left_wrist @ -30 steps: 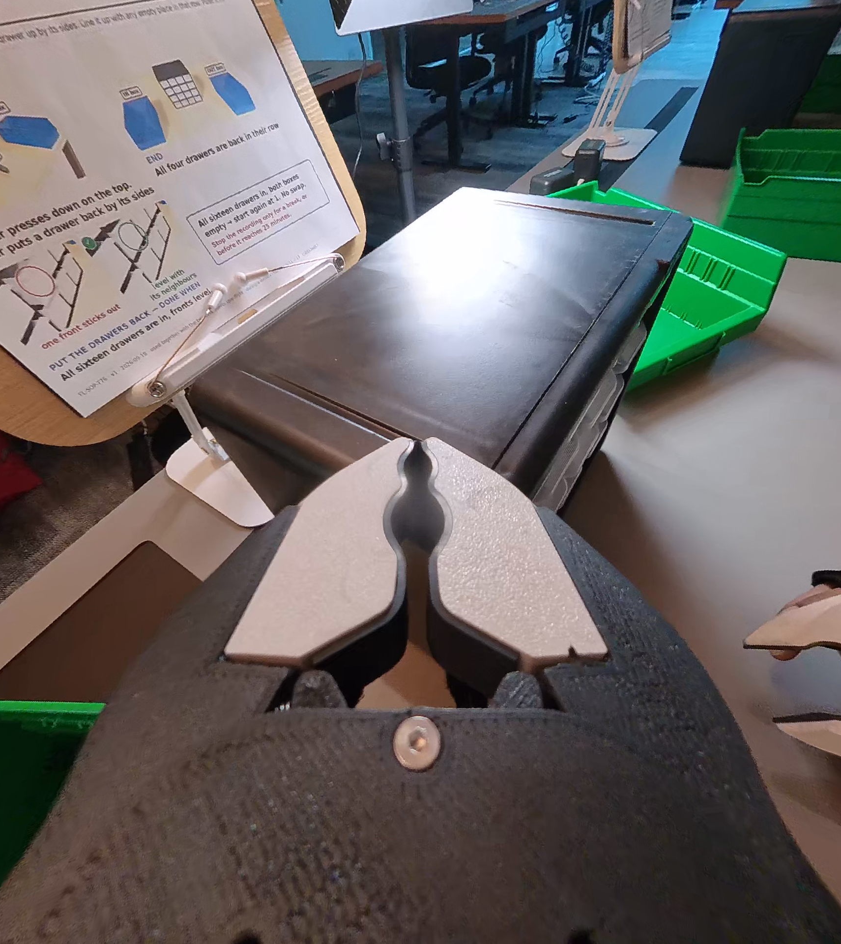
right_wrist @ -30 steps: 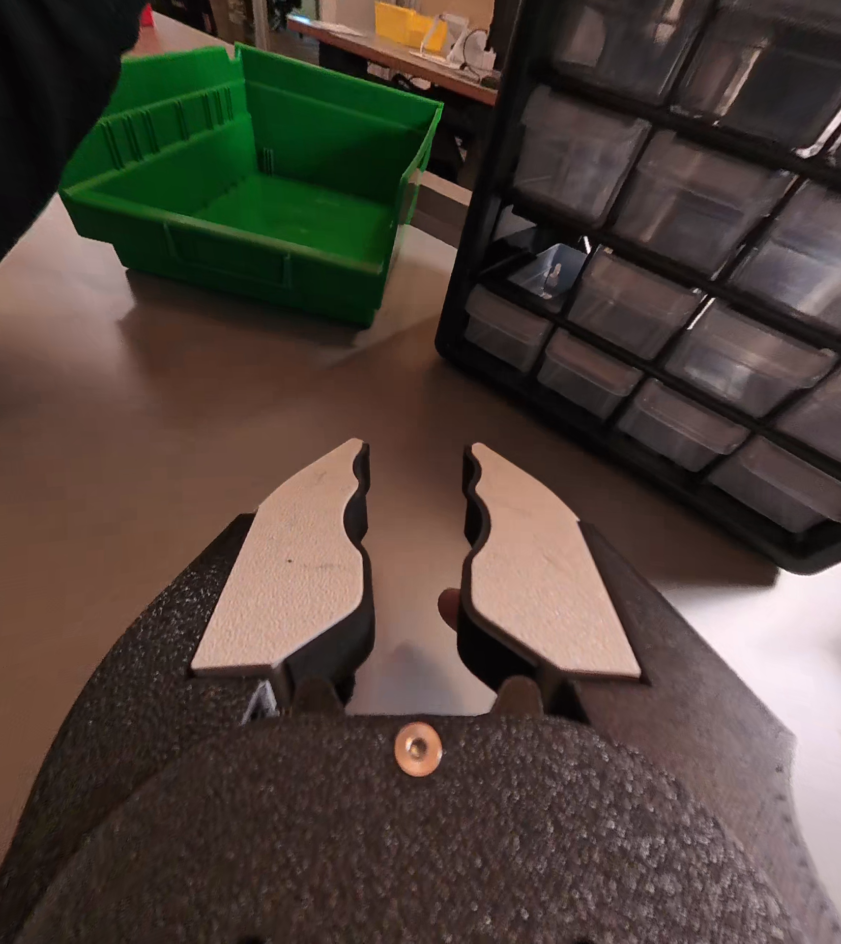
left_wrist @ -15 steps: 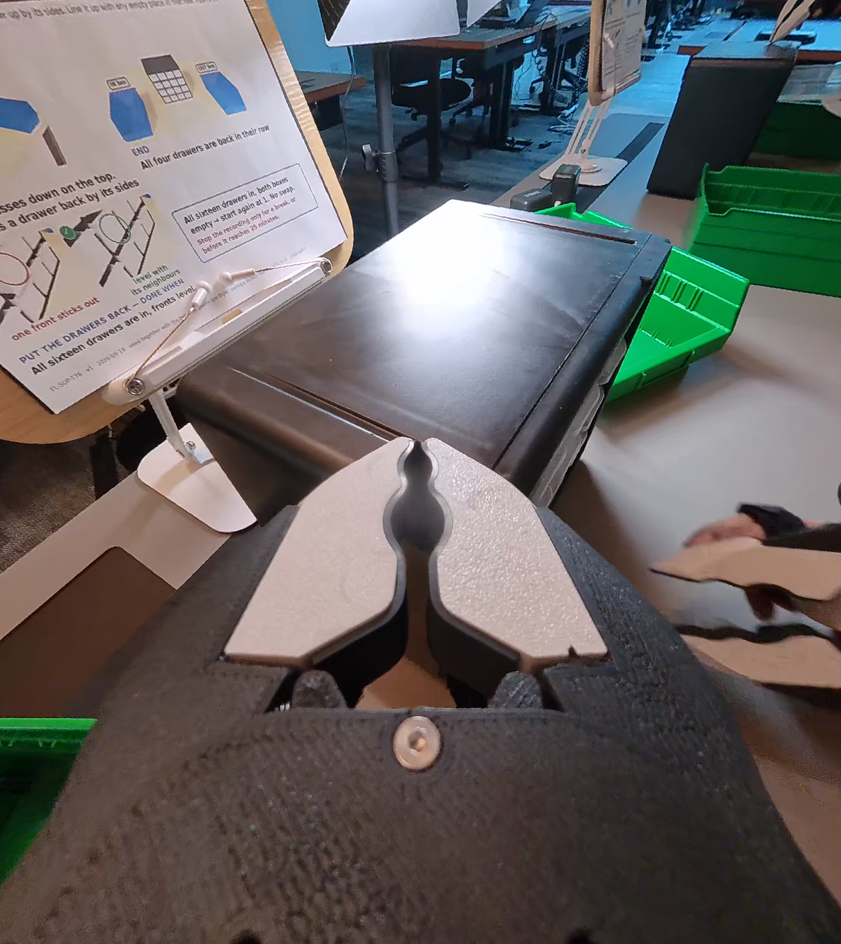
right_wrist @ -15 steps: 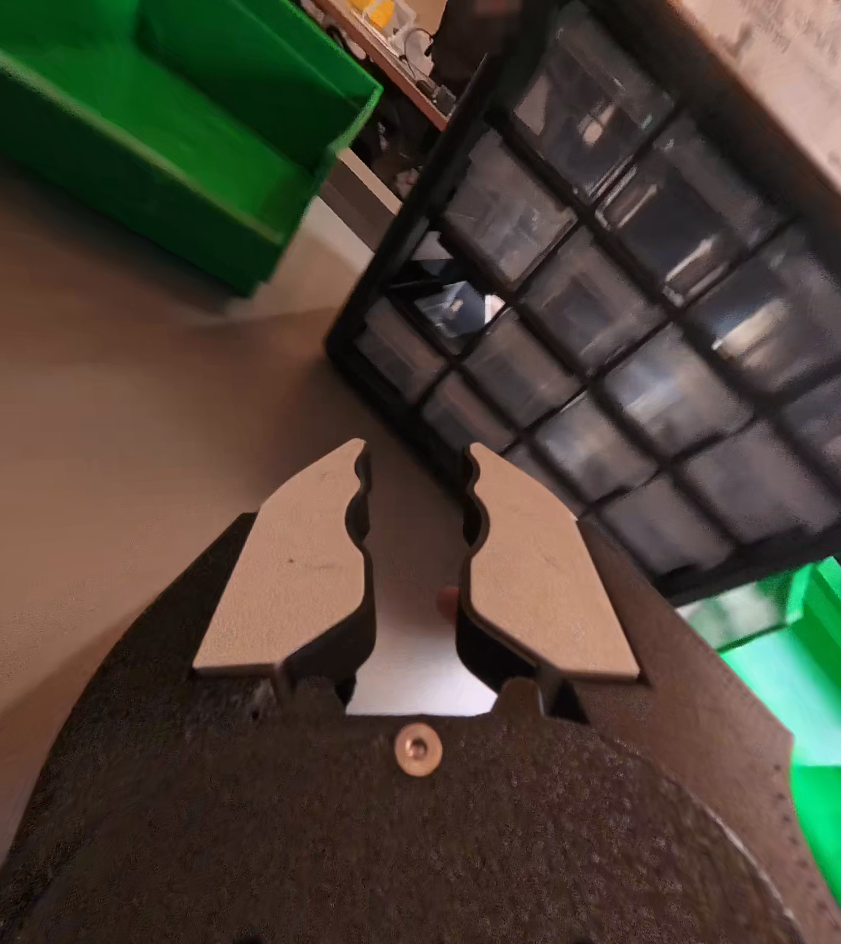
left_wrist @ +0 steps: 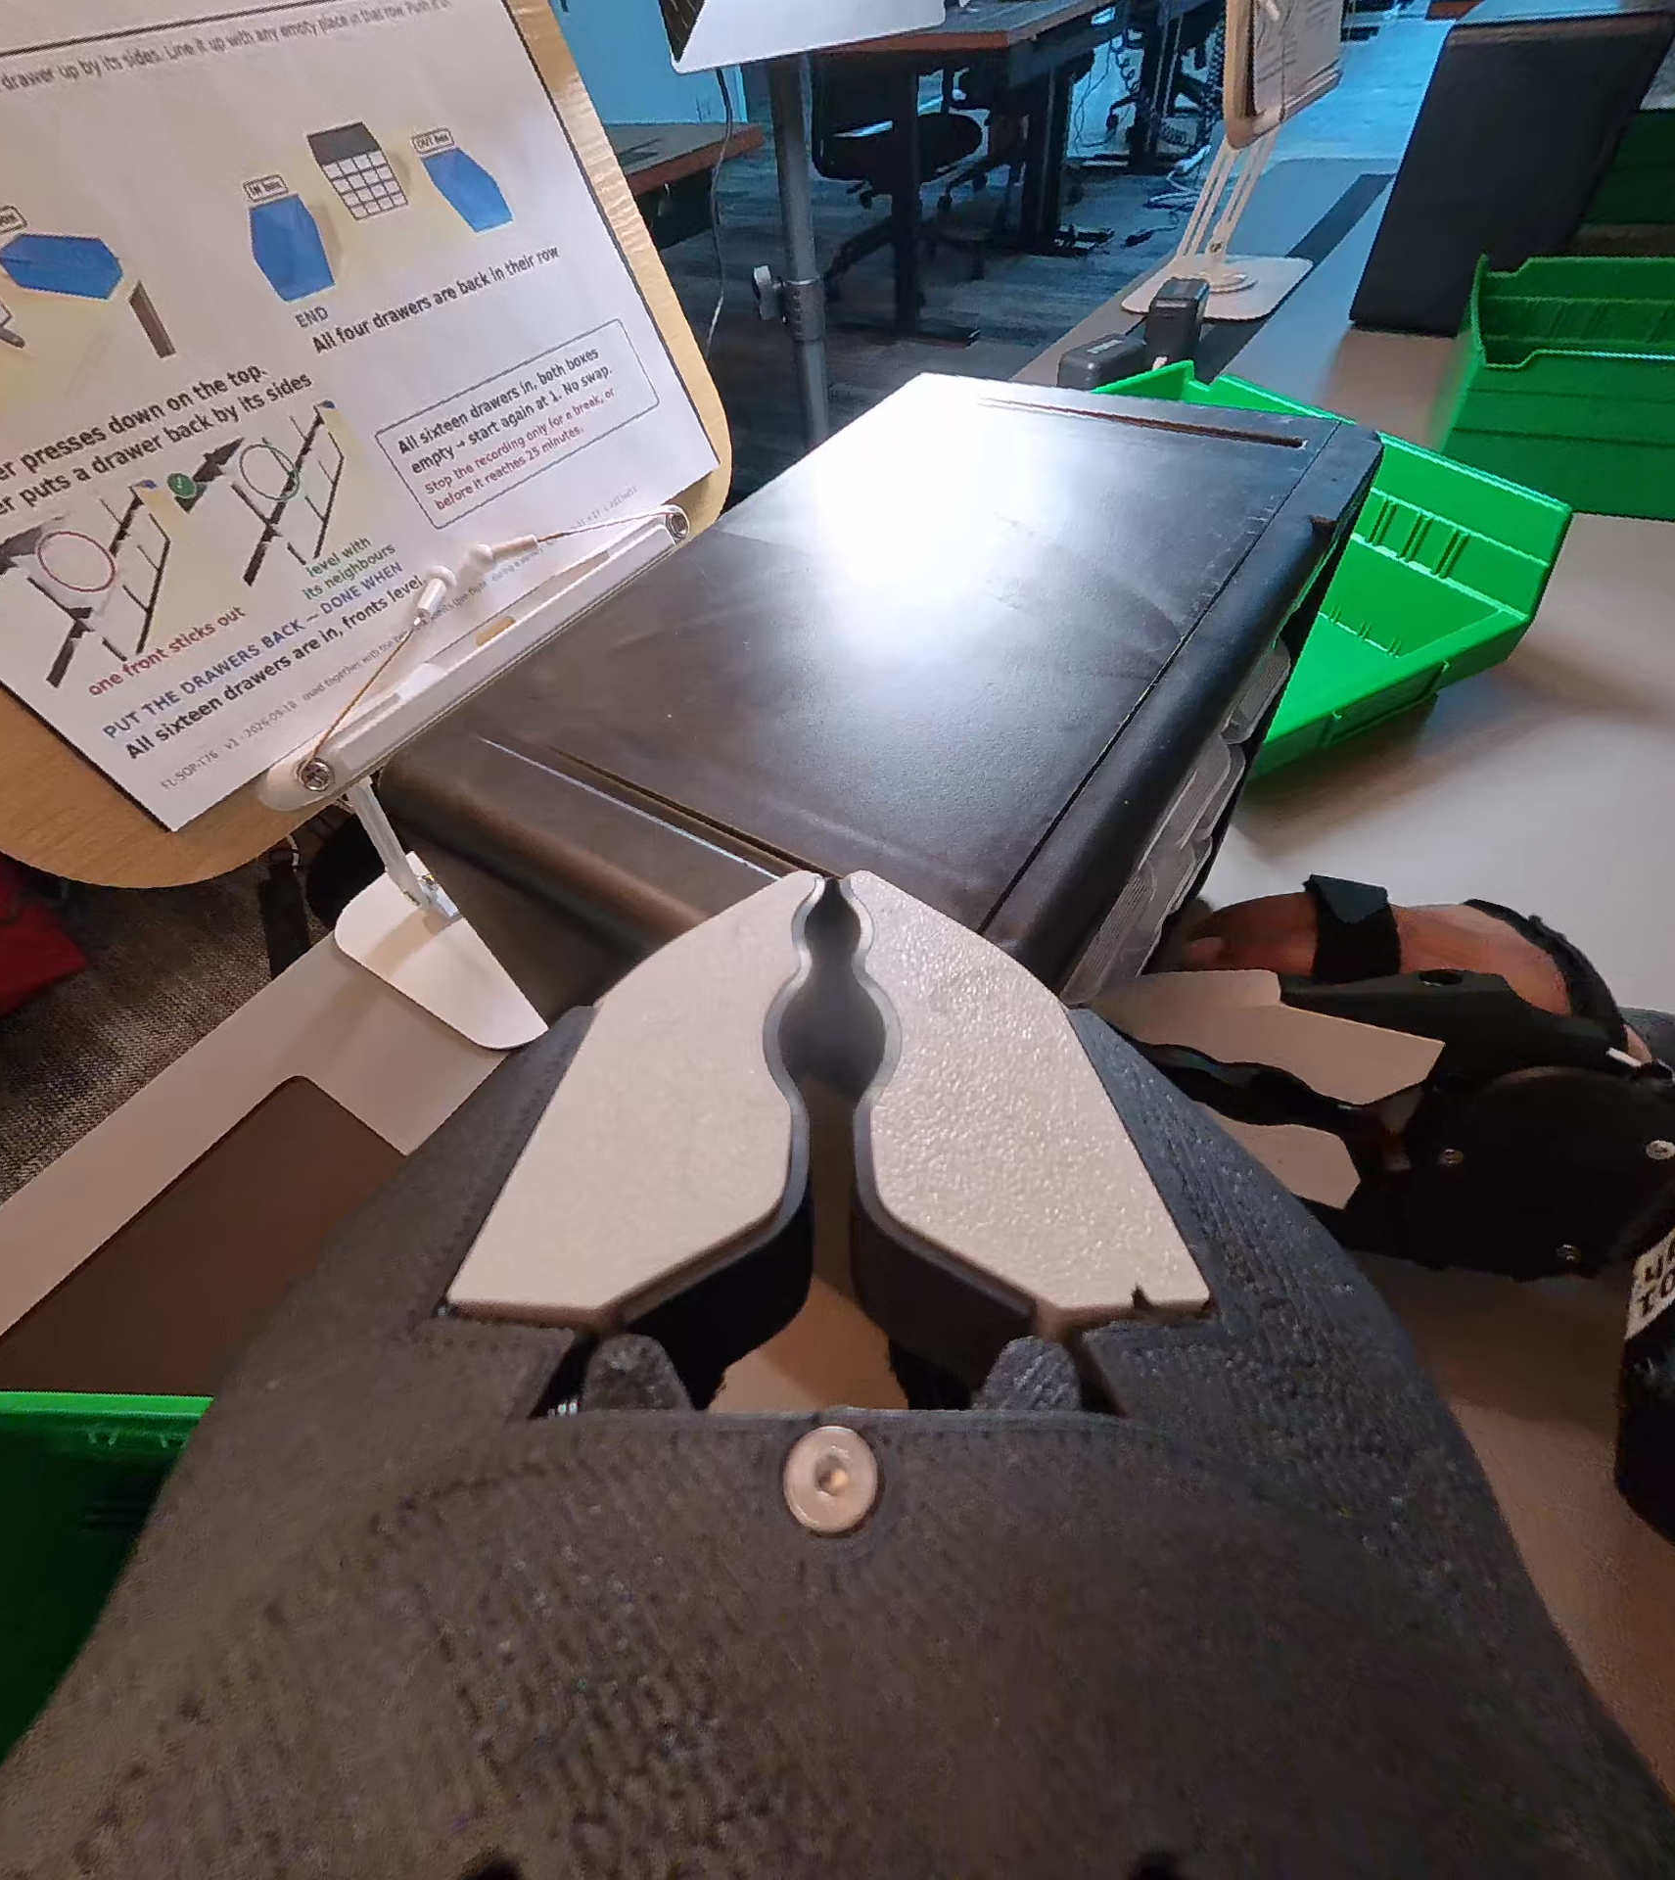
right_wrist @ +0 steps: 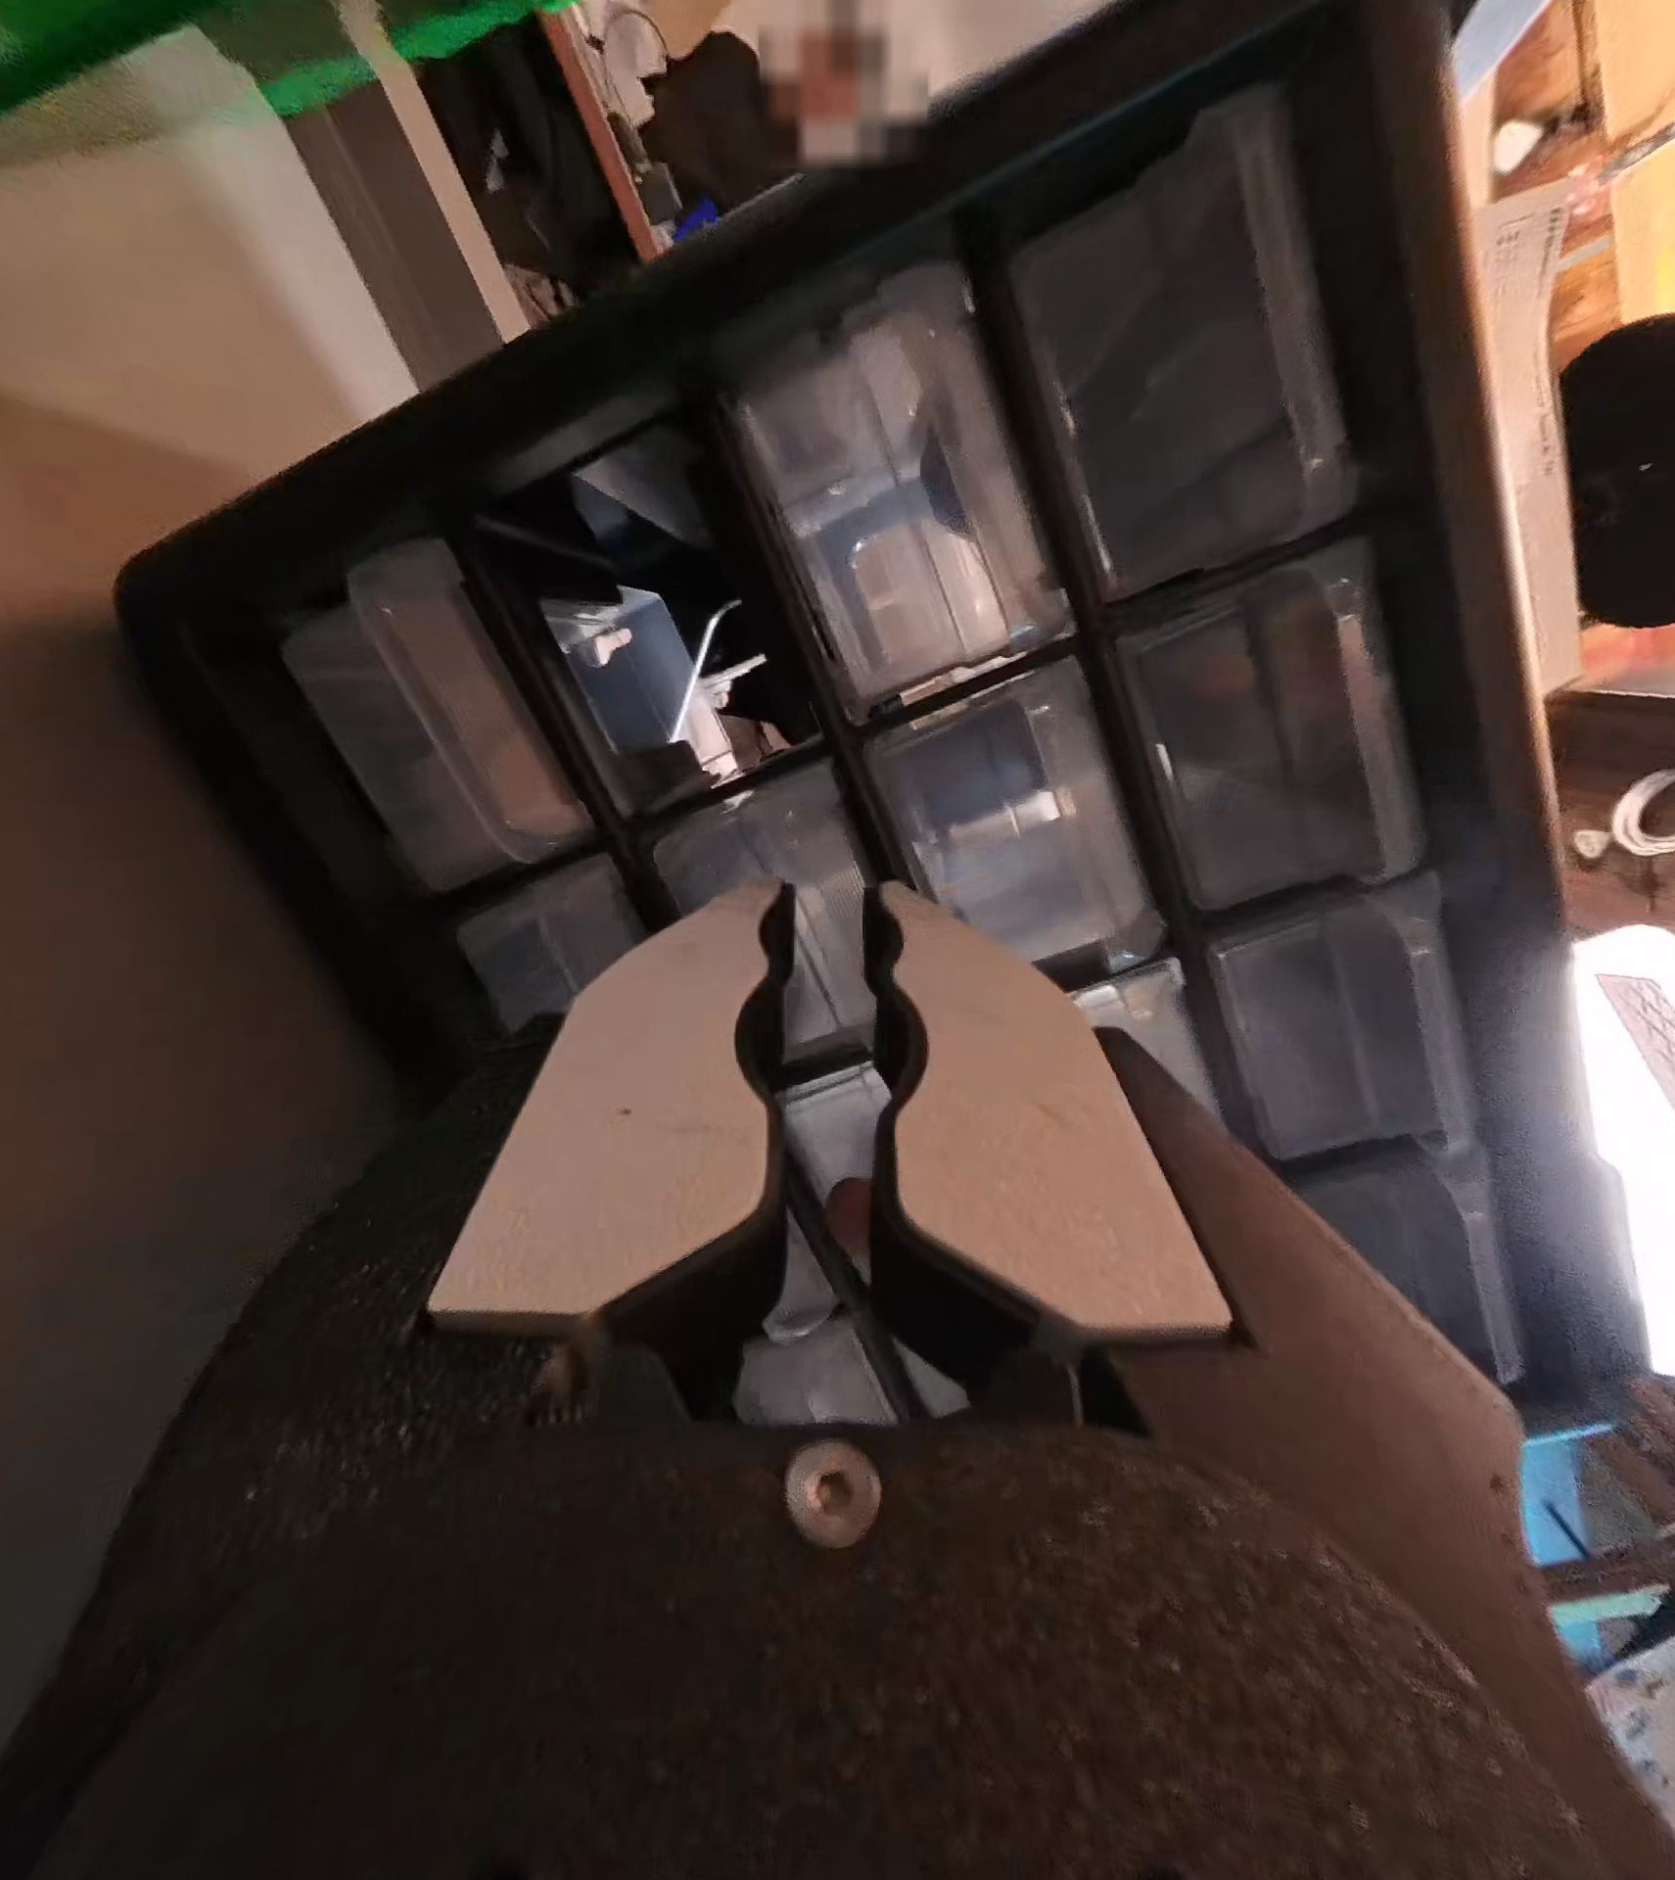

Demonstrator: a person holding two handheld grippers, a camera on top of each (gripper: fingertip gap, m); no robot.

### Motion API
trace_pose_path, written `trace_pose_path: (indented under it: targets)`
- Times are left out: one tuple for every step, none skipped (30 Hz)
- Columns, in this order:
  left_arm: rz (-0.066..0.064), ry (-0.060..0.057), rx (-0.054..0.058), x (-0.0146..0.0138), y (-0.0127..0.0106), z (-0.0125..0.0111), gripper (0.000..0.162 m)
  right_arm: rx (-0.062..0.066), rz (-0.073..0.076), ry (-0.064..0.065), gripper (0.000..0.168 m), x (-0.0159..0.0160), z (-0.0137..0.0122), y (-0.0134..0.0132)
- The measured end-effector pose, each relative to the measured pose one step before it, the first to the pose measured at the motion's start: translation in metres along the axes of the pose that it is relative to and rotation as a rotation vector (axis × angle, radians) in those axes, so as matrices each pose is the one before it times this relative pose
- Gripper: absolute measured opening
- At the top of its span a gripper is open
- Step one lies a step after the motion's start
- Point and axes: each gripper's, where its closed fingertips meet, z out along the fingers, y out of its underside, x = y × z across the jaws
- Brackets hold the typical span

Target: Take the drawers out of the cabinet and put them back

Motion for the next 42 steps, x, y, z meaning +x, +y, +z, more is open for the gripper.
trace_pose_path:
  targets:
    - [0.0018, -0.0012, -0.0006, 0.00000, 0.00006, -0.00007, 0.000, -0.0076, 0.0029, -0.0046, 0.012, 0.00019, -0.00060, 0.00051]
    - [0.0012, -0.0007, -0.0004, 0.00003, -0.00008, -0.00001, 0.000, -0.0070, 0.0080, -0.0018, 0.012, -0.00016, -0.00199, 0.00002]
    - [0.0001, -0.0004, -0.0001, -0.00005, 0.00011, 0.00003, 0.000, -0.0043, -0.0047, 0.0026, 0.011, -0.00037, -0.00331, -0.00053]
    - [0.0000, -0.0003, 0.0001, 0.00011, -0.00003, 0.00000, 0.000, -0.0026, -0.0085, 0.0018, 0.011, -0.00055, -0.00440, -0.00113]
    - [0.0003, -0.0002, 0.0000, -0.00006, -0.00009, -0.00004, 0.000, -0.0035, -0.0037, -0.0039, 0.011, -0.00062, -0.00529, -0.00153]
    - [0.0003, -0.0002, -0.0002, 0.00002, 0.00000, 0.00005, 0.000, -0.0033, 0.0024, -0.0084, 0.011, -0.00028, -0.00647, -0.00143]
    - [0.0003, -0.0001, 0.0000, -0.00004, 0.00000, 0.00000, 0.000, 0.0025, 0.0117, -0.0103, 0.011, 0.00001, -0.00781, -0.00183]
    - [0.0004, 0.0000, 0.0000, -0.00002, 0.00000, 0.00000, 0.001, 0.0014, 0.0142, -0.0113, 0.011, -0.00028, -0.00885, -0.00121]
    - [0.0006, 0.0002, -0.0002, 0.00006, 0.00000, 0.00004, 0.000, -0.0019, 0.0094, -0.0090, 0.011, -0.00060, -0.00942, -0.00024]
    - [0.0009, 0.0005, -0.0005, 0.00000, -0.00007, 0.00006, 0.000, 0.0009, 0.0071, -0.0072, 0.011, -0.00066, -0.00944, -0.00019]
    - [0.0010, 0.0005, -0.0007, 0.00000, -0.00005, 0.00005, 0.000, 0.0086, 0.0115, -0.0107, 0.012, -0.00154, -0.00908, -0.00129]
    - [0.0006, 0.0003, -0.0006, 0.00001, 0.00003, 0.00009, 0.000, 0.0050, 0.0153, -0.0055, 0.012, -0.00110, -0.00799, -0.00119]
    - [-0.0001, 0.0002, -0.0001, 0.00003, 0.00002, -0.00001, 0.000, 0.0010, 0.0076, -0.0044, 0.012, -0.00094, -0.00633, -0.00068]
    - [-0.0005, -0.0003, 0.0002, 0.00000, -0.00002, 0.00001, 0.000, -0.0002, -0.0024, -0.0070, 0.012, -0.00122, -0.00522, -0.00052]
    - [-0.0001, -0.0013, 0.0001, 0.00004, 0.00000, -0.00008, 0.002, 0.0078, -0.0007, -0.0064, 0.012, -0.00081, -0.00423, -0.00153]
    - [0.0013, -0.0021, -0.0004, -0.00008, 0.00002, -0.00005, 0.002, 0.0095, 0.0102, -0.0018, 0.013, 0.00004, -0.00302, -0.00136]
    - [0.0023, -0.0026, -0.0008, -0.00001, -0.00011, 0.00007, 0.002, 0.0049, 0.0150, -0.0060, 0.013, -0.00046, -0.00130, 0.00019]
    - [0.0022, -0.0030, -0.0010, -0.00005, 0.00006, -0.00005, 0.000, -0.0032, 0.0109, -0.0013, 0.013, 0.00009, 0.00022, 0.00187]
    - [0.0018, -0.0029, -0.0009, -0.00007, 0.00003, 0.00003, 0.000, 0.0009, 0.0003, 0.0027, 0.014, 0.00049, 0.00071, 0.00153]
    - [0.0017, -0.0028, -0.0005, -0.00006, 0.00003, -0.00008, 0.000, 0.0072, -0.0023, 0.0012, 0.014, -0.00012, 0.00047, -0.00009]
    - [0.0016, -0.0026, -0.0003, -0.00003, 0.00001, -0.00007, 0.000, 0.0030, -0.0027, -0.0018, 0.014, -0.00059, 0.00025, -0.00034]
    - [0.0012, -0.0021, -0.0001, 0.00000, -0.00004, 0.00002, 0.000, -0.0013, -0.0056, -0.0032, 0.016, -0.00044, 0.00012, 0.00001]
    - [0.0005, -0.0011, 0.0002, 0.00003, -0.00002, -0.00008, 0.000, -0.0007, -0.0058, -0.0064, 0.019, -0.00052, -0.00003, -0.00011]
    - [-0.0002, 0.0001, 0.0001, -0.00005, -0.00004, 0.00008, 0.000, 0.0007, -0.0016, -0.0074, 0.023, 0.00001, -0.00020, -0.00016]
    - [-0.0005, 0.0008, 0.0001, 0.00000, 0.00000, 0.00002, 0.000, -0.0053, 0.0009, -0.0103, 0.027, 0.00019, 0.00029, 0.00062]
    - [-0.0008, 0.0010, 0.0002, -0.00003, 0.00002, -0.00003, 0.000, -0.0129, 0.0018, -0.0210, 0.034, -0.00078, 0.00130, 0.00181]
    - [-0.0004, 0.0005, 0.0000, 0.00002, -0.00011, 0.00004, 0.000, -0.0194, 0.0035, -0.0232, 0.040, -0.00123, 0.00213, 0.00303]
    - [0.0006, -0.0001, -0.0004, 0.00001, 0.00001, 0.00003, 0.000, -0.0165, 0.0005, -0.0139, 0.043, -0.00053, 0.00248, 0.00317]
    - [0.0016, -0.0008, -0.0006, 0.00000, 0.00003, 0.00000, 0.000, -0.0069, -0.0095, -0.0044, 0.040, 0.00019, 0.00195, 0.00241]
    - [0.0016, -0.0011, -0.0004, 0.00002, 0.00003, -0.00006, 0.000, -0.0046, -0.0165, -0.0036, 0.029, -0.00035, 0.00068, 0.00192]
    - [0.0011, -0.0009, -0.0003, 0.00008, 0.00002, -0.00005, 0.000, 0.0069, -0.0094, 0.0011, 0.027, 0.00018, -0.00021, -0.00034]
    - [0.0010, -0.0006, -0.0005, -0.00001, 0.00006, -0.00005, 0.000, 0.0018, 0.0029, 0.0034, 0.025, 0.00076, -0.00077, -0.00025]
    - [0.0012, -0.0004, -0.0007, 0.00000, -0.00006, 0.00003, 0.000, 0.0059, 0.0049, 0.0046, 0.023, 0.00087, -0.00109, -0.00084]
    - [0.0010, 0.0000, -0.0006, 0.00001, 0.00004, 0.00002, 0.000, 0.0009, -0.0081, -0.0023, 0.022, -0.00052, -0.00081, -0.00009]
    - [0.0004, 0.0004, -0.0001, 0.00003, 0.00002, -0.00001, 0.000, -0.0041, -0.0152, 0.0024, 0.022, -0.00010, -0.00069, 0.00037]
    - [-0.0007, 0.0002, 0.0003, 0.00000, 0.00000, -0.00004, 0.000, -0.0008, -0.0140, -0.0020, 0.021, -0.00046, -0.00082, -0.00029]
    - [-0.0013, 0.0003, 0.0004, 0.00000, -0.00004, 0.00004, 0.000, 0.0070, -0.0090, -0.0096, 0.021, -0.00108, -0.00152, -0.00148]
    - [-0.0013, 0.0008, 0.0005, -0.00002, -0.00002, -0.00001, 0.000, 0.0103, -0.0048, -0.0051, 0.020, -0.00051, -0.00236, -0.00211]
    - [-0.0017, 0.0011, 0.0008, -0.00002, 0.00007, -0.00001, 0.000, 0.0109, -0.0061, -0.0083, 0.020, -0.00102, -0.00301, -0.00236]
    - [-0.0019, 0.0012, 0.0012, 0.00008, 0.00003, -0.00006, 0.000, 0.0166, -0.0111, -0.0096, 0.020, -0.00154, -0.00377, -0.00270]
    - [-0.0016, 0.0009, 0.0013, 0.00001, 0.00002, -0.00005, 0.000, 0.0205, -0.0104, -0.0123, 0.020, -0.00202, -0.00451, -0.00274]
    - [-0.0009, 0.0002, 0.0008, 0.00002, 0.00002, 0.00003, 0.000, 0.0198, -0.0052, -0.0140, 0.019, -0.00189, -0.00518, -0.00246]
